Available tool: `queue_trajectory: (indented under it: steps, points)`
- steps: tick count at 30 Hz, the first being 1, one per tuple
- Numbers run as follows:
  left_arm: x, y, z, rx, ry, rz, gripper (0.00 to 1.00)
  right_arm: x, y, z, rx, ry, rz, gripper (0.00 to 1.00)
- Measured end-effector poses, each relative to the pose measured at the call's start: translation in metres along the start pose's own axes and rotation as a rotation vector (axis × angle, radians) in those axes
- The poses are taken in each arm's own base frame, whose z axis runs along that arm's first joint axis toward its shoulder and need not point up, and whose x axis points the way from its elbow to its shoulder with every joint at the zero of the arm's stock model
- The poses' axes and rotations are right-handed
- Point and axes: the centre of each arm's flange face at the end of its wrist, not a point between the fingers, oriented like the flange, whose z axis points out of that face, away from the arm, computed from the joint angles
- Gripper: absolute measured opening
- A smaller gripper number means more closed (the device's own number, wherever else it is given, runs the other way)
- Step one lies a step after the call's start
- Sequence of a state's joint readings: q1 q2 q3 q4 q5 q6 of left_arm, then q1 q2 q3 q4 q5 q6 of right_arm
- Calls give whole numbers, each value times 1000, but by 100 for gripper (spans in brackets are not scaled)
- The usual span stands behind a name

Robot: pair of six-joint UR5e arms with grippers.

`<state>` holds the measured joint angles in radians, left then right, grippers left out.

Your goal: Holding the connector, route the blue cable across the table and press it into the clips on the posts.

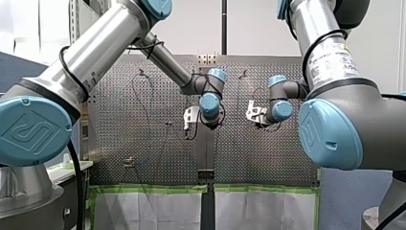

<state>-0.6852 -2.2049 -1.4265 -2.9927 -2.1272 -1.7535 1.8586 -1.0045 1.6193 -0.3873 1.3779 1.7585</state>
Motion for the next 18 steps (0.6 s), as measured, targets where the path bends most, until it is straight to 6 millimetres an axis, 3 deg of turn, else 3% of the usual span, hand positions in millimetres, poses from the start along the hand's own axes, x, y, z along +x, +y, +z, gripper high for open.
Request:
queue_trajectory:
  steps: [11,18]
  points:
    - [-4,-49,-40,84,-77,-60,100,2,6,0,-10,4,-2,0]
    - [-1,-77,-33,165,-112,-132,100,2,6,0,-9,3,-8,0]
